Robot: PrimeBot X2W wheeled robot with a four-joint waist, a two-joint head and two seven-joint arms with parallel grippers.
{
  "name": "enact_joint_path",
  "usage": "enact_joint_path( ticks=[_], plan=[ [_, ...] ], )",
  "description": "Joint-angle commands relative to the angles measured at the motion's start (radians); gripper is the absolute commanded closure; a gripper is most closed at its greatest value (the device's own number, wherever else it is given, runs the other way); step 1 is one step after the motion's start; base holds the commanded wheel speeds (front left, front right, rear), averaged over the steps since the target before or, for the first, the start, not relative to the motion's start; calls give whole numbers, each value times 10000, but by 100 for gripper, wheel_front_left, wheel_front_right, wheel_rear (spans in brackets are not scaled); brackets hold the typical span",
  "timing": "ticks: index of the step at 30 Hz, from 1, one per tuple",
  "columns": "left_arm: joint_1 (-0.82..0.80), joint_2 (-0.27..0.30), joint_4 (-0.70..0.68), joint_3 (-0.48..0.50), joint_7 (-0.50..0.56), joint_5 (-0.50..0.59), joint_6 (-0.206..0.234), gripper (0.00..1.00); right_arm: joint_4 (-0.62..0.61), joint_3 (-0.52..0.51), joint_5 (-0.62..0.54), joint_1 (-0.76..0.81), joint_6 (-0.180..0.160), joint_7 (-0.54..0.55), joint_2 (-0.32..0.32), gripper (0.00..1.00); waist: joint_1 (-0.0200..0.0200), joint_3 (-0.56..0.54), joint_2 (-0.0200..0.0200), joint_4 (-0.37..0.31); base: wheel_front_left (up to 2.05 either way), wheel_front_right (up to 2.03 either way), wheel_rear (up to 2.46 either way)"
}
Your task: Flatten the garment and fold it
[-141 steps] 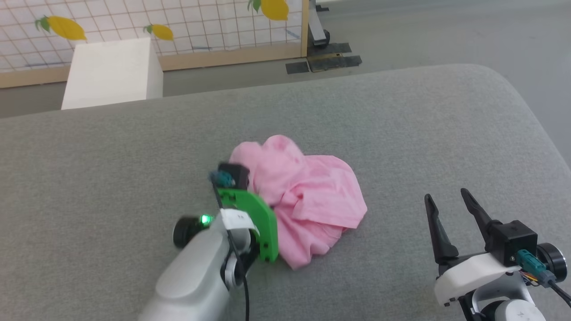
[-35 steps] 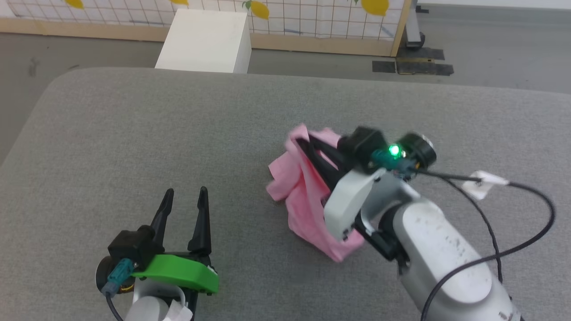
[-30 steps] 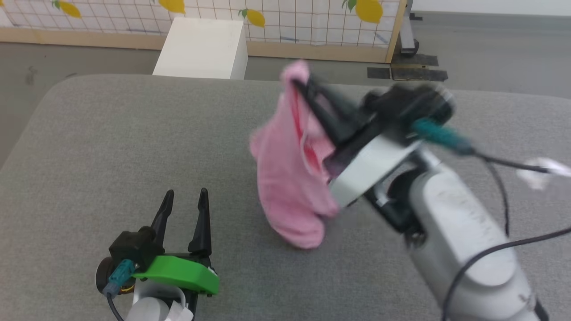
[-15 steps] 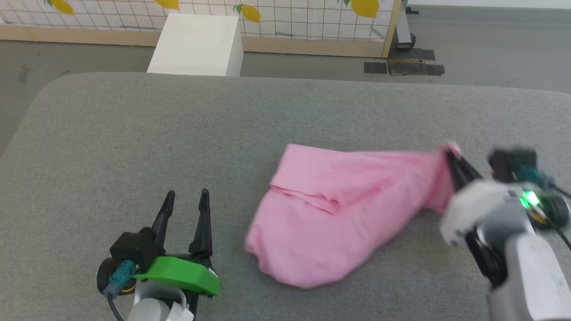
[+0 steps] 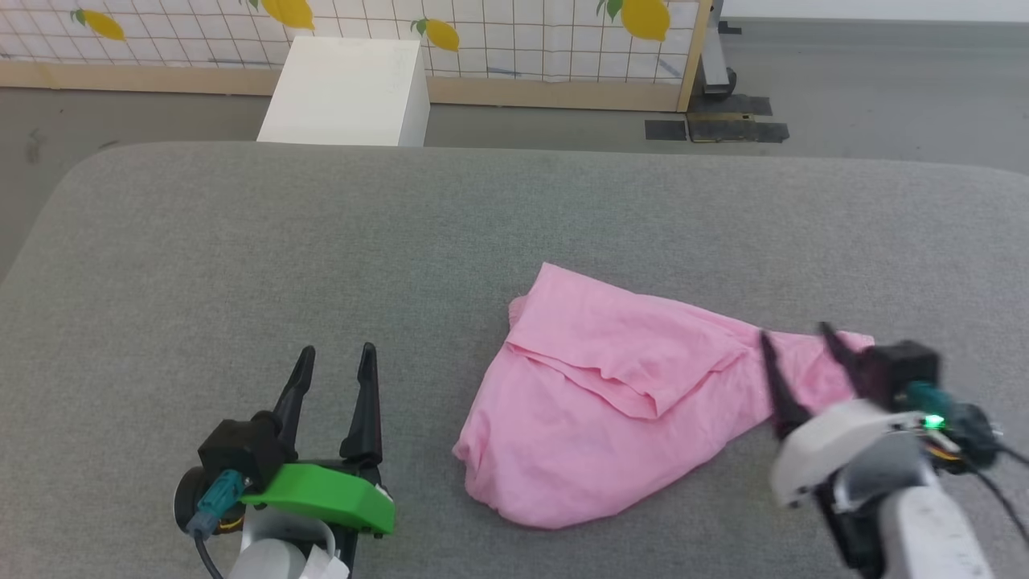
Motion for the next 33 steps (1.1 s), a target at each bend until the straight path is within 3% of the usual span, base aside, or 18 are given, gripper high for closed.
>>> enact_joint_path(
  ticks=[1, 5, 10, 21, 26, 27, 29, 30, 33],
  plan=[
    [21, -32, -10, -15, -38, 6, -36, 0, -174, 489, 36, 180, -15, -73, 14, 0, 0, -4, 0, -2, 0, 0, 0],
    [-40, -32, -50, -72, -38, -9, -39, 0, -167, 2087, -139, 6, -15, 405, 14, 0, 0, 92, 0, 59, 0, 0, 0],
    [-214, -32, -122, -174, -38, -81, -20, 0, 748, 3393, -432, -809, -15, 1861, -39, 0, 0, 369, 0, 285, 0, 0, 0],
    [-587, -32, -246, -432, -38, -259, 19, 0, 2550, 5155, -363, -3403, -15, 2310, -145, 0, 0, 1105, 0, 1097, 0, 0, 0],
    [-737, -32, -277, -563, -38, -344, 42, 0, 3658, 5263, -435, -4186, -15, 2754, -156, 0, 0, 1302, 0, 1395, 0, 0, 0],
    [-761, -32, -274, -597, -38, -357, 49, 0, 3859, 5248, -438, -4292, -15, 2820, -147, 22, 0, 1321, 0, 1449, 0, 0, 0],
    [-790, -32, -274, -645, -38, -377, 64, 0, 4119, 5273, -443, -4448, -15, 2840, -133, 85, 0, 1343, 0, 1531, 0, 0, 0],
    [-796, -32, -275, -659, -38, -388, 74, 0, 4209, 5273, -444, -4503, -15, 2823, -128, 100, 0, 1346, 0, 1559, 0, 0, 0],
    [-792, -32, -263, -656, -38, -406, 91, 0, 4341, 5191, -295, -4662, -15, 2671, -101, 100, 0, 1328, 0, 1604, 0, 0, 0]
  ],
)
